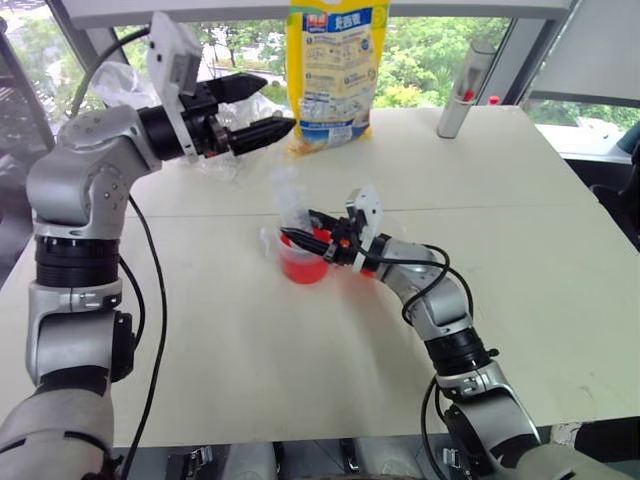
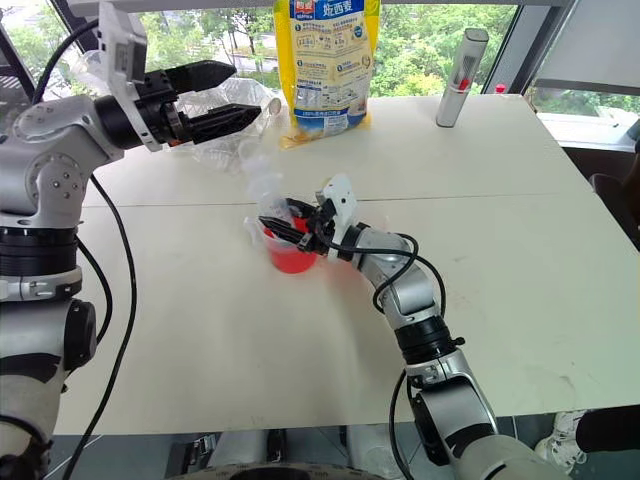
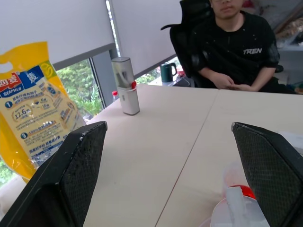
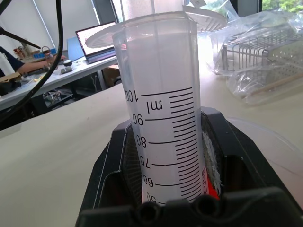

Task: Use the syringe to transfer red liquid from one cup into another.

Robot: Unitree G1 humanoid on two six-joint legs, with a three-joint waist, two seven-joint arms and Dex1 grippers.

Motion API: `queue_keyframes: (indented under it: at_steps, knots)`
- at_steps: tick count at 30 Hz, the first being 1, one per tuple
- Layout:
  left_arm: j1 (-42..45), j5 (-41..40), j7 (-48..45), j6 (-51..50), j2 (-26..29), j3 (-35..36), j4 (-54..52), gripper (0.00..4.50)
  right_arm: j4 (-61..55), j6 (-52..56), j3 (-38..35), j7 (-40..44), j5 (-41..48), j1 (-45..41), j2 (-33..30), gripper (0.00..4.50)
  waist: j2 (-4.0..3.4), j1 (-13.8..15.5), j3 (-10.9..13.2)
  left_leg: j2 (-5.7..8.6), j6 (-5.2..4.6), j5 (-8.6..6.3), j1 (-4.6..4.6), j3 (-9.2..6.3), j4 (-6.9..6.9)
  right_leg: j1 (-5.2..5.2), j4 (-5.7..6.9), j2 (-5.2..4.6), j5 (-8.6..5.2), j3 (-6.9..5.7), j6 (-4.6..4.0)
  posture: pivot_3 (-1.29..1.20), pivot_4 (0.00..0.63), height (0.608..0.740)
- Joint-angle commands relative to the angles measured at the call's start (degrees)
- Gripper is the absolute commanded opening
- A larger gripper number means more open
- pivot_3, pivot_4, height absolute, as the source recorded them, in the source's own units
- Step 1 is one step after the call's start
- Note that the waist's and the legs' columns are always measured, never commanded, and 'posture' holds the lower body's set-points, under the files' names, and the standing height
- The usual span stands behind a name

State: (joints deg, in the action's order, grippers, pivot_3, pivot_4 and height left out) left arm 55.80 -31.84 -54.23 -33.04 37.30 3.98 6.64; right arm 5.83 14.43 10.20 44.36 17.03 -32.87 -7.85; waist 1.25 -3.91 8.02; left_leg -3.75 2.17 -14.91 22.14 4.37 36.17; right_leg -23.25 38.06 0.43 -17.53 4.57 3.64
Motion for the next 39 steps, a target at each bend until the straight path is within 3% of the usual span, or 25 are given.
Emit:
queue_keyframes:
  at_steps: [1, 10, 20, 25, 33, 39]
  knots:
    - [-0.4, -0.6, 1.0, 0.1, 1.0, 3.2, -2.0, 4.47, -1.6, -1.3, -1.4, -0.5, 0.9, -2.1, 0.7, 1.37, 0.00, 0.0, 0.0, 0.00, 0.00, 0.00, 0.00, 0.00, 0.00, 0.00, 0.00, 0.00, 0.00, 0.00, 0.00, 0.00, 0.150, 0.740]
    - [-4.5, -3.4, 3.3, -2.6, 2.9, 8.5, -5.8, 4.47, -3.3, -2.3, -5.3, -4.4, 1.9, -5.6, 1.2, 1.37, 0.00, 0.0, 0.0, -0.04, 0.00, 0.00, 0.00, 0.00, 0.00, -0.02, 0.03, -0.06, 0.00, 0.02, 0.00, 0.00, 0.150, 0.740]
    - [-7.1, -3.6, 4.9, -3.1, 1.7, 8.3, -8.0, 4.47, -10.9, 1.7, -7.6, -7.0, 4.7, -6.1, -0.4, 1.37, 0.00, 0.0, 0.0, -0.03, 0.01, 0.00, 0.01, -0.02, -0.01, 0.00, 0.03, -0.09, 0.00, 0.03, 0.00, 0.00, 0.150, 0.740]
    - [-5.5, -3.0, 4.0, -2.4, 0.2, 6.7, -6.7, 4.47, -15.0, 4.2, -8.1, -7.6, 6.1, -4.4, -2.0, 1.37, 0.00, 0.1, 0.0, -0.03, 0.01, 0.00, 0.01, -0.02, -0.01, 0.00, 0.02, -0.08, 0.00, 0.03, 0.00, 0.00, 0.150, 0.740]
    - [1.4, -1.2, -0.7, 1.0, -4.6, 1.5, 0.0, 4.47, -22.5, 10.1, -17.0, -11.6, 10.9, -3.6, -9.7, 1.37, 0.00, 1.1, 0.0, 0.04, 0.00, 0.00, 0.04, 0.02, 0.01, 0.00, -0.05, -0.06, 0.00, -0.02, 0.00, 0.00, 0.150, 0.740]
    - [7.4, 0.3, -4.1, 4.4, -10.0, -1.8, 7.1, 4.47, -22.2, 8.3, -18.3, -12.2, 9.2, 3.9, -12.6, 1.37, 0.00, 1.4, 0.0, 0.09, 0.00, 0.00, 0.05, 0.06, -0.02, 0.00, -0.06, 0.08, 0.00, 0.03, -0.01, 0.00, 0.150, 0.740]
